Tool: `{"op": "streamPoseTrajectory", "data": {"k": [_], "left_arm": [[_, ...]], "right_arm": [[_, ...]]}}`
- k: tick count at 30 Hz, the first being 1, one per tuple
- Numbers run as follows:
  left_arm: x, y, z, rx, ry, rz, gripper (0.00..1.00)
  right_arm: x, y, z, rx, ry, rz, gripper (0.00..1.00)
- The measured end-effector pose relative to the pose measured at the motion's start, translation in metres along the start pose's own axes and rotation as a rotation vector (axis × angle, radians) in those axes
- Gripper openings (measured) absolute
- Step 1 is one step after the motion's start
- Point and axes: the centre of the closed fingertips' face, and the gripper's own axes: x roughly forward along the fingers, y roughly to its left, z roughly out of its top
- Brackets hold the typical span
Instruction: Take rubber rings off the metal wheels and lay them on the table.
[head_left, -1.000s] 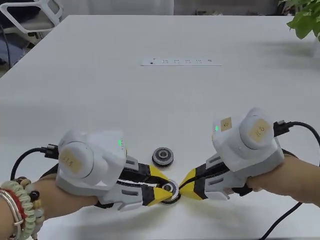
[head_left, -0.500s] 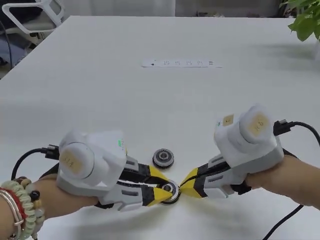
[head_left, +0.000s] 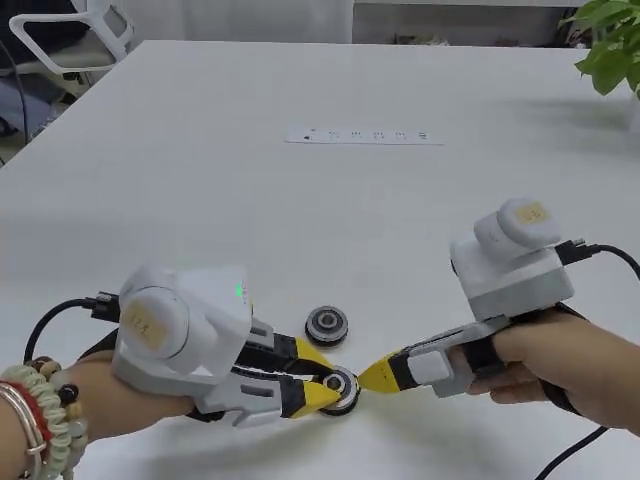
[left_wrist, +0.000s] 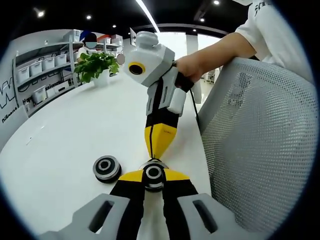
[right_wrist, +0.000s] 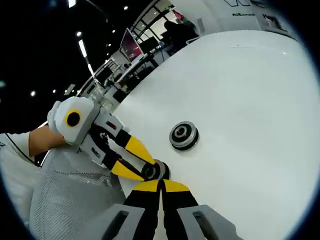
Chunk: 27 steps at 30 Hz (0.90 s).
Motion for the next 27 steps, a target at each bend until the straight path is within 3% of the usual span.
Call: {"op": "streamPoseTrajectory", "data": {"k": [14,27], "left_arm": [[0.0008,0.0007,0.0006,0.013,0.003,0.002,0.08],[0.0006,0.0001,0.0011,0.03,-0.002,0.003,0.08]], "right_arm": [[0.0015,0.0038,0.0031,0.132,-0.038,0.038,0.0],[0.0029,0.0093,0.0053,0.149,-0.048,0.044,0.0]]}}
